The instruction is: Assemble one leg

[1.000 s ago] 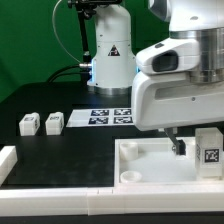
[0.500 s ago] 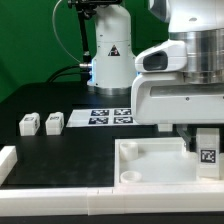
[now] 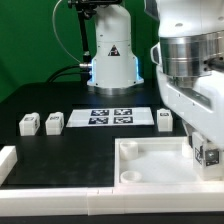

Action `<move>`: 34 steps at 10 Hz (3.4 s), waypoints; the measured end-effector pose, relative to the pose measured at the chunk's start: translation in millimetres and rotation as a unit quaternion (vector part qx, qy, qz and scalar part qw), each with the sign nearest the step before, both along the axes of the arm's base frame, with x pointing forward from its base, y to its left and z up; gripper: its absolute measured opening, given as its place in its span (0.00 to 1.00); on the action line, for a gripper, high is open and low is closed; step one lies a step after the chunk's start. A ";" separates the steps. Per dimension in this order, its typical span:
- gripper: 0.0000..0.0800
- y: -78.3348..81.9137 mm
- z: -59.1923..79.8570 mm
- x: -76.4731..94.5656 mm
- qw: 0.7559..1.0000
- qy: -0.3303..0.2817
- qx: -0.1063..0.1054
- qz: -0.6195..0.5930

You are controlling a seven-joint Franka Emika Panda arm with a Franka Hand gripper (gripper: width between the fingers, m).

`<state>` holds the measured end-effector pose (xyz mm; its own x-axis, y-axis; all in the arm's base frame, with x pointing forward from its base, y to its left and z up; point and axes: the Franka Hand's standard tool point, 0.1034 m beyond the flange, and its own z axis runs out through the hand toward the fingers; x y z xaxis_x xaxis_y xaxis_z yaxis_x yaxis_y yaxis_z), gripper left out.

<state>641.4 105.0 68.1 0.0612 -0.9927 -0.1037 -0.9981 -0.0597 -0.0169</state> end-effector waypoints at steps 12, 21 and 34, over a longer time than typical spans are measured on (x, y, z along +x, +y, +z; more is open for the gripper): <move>0.81 6.4 1.3 2.5 0.777 -0.064 -0.054 0.624; 0.36 5.1 2.2 7.3 0.898 -0.041 -0.047 0.435; 0.69 -1.1 1.6 -1.6 0.981 0.046 -0.013 -0.185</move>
Offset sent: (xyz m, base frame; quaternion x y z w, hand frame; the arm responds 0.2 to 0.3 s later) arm 0.0000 0.0000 0.0000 0.0000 0.0000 -0.0899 0.9960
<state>639.9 103.9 69.6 -0.3135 -0.9472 -0.0668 -0.9484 0.3088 0.0714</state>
